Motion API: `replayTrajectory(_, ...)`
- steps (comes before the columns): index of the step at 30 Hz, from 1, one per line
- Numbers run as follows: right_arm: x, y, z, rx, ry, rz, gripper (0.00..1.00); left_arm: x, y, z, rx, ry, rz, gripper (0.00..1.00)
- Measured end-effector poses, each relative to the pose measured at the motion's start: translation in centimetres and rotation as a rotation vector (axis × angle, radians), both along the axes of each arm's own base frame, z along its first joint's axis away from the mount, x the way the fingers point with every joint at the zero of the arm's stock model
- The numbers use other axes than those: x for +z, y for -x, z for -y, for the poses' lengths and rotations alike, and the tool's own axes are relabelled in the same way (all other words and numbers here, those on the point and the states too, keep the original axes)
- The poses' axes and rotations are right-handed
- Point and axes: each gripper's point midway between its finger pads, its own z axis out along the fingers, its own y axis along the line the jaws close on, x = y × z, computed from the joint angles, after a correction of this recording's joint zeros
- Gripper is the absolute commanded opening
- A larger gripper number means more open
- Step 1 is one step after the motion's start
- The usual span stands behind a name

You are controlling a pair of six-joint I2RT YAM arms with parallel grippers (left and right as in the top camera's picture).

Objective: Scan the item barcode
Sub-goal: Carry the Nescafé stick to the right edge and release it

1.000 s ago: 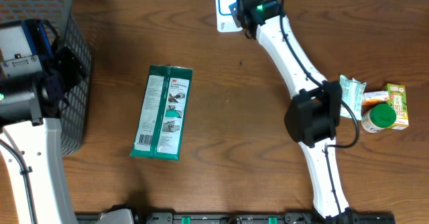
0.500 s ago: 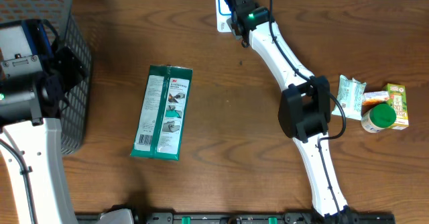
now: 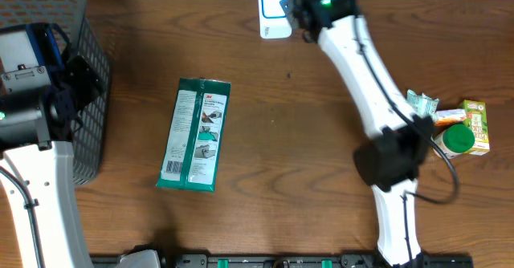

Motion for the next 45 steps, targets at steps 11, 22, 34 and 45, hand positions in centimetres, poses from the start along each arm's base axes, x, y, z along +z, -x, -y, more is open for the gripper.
replayTrajectory(11,8.3,8.3,6.1,-0.066,-0.127,-0.079,0.01,0.0,0.0,0.0,0.000,0.000,0.000,0.88)
replayTrajectory(22,10.1,17.6,19.8,-0.397,-0.228,-0.254,0.01,0.0,0.0,0.0,0.000,0.000,0.000,0.88)
replayTrajectory(34,-6.1,20.5,25.1,-0.672,-0.244,-0.655,0.01,0.0,0.0,0.0,0.000,0.000,0.000,0.88)
replayTrajectory(45,-17.0,20.4,27.1,-0.750,-0.155,-0.610,0.56,0.0,0.0,0.0,0.000,0.000,0.001,0.88)
